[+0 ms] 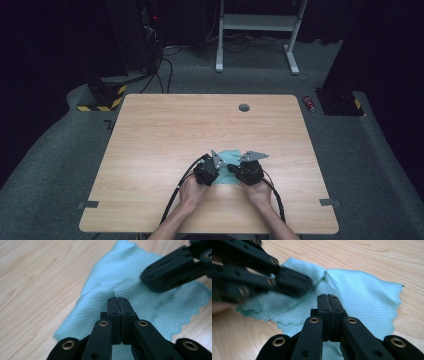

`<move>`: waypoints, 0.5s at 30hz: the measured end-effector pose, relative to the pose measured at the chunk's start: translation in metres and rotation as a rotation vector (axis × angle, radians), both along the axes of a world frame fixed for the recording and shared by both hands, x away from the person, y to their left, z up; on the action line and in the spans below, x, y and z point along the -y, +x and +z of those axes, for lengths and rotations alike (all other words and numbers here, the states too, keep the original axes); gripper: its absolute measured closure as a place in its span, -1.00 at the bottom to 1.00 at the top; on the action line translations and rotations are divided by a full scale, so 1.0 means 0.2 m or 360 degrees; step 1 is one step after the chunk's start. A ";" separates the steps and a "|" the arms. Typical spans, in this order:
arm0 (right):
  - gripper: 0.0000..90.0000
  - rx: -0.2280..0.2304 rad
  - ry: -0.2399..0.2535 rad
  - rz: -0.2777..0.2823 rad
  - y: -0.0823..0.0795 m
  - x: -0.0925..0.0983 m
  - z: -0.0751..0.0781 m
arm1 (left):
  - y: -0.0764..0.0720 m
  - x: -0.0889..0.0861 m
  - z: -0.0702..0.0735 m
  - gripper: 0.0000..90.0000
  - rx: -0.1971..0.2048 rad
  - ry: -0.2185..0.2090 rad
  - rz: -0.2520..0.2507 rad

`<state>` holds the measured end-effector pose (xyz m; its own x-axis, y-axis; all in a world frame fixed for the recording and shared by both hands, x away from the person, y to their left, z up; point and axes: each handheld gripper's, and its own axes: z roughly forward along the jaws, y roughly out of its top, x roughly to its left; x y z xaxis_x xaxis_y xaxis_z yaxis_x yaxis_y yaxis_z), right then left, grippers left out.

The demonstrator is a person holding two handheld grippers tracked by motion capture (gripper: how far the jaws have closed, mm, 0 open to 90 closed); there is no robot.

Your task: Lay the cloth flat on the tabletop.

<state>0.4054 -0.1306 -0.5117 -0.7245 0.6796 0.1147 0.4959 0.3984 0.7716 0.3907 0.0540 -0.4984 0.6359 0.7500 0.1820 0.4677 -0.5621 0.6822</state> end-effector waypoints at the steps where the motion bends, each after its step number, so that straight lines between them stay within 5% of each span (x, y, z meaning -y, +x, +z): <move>1: 0.99 0.0002 -0.0003 -0.0002 0.00 0.01 0.00 | 0.00 -0.03 0.01 0.98 -0.0001 -0.0013 0.0016; 8: 1.00 0.0040 -0.0061 -0.0052 -0.07 0.11 0.00 | -0.01 -0.28 0.05 0.98 -0.0041 -0.0163 0.0174; 15: 1.00 0.0040 -0.0118 -0.0073 -0.14 0.19 -0.03 | -0.07 -0.40 0.01 0.98 -0.0098 -0.0171 0.0217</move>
<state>0.3765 -0.1687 -0.5183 -0.6945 0.7181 0.0447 0.4956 0.4324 0.7533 0.3762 0.1345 -0.4965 0.5346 0.8430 0.0600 0.5772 -0.4161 0.7026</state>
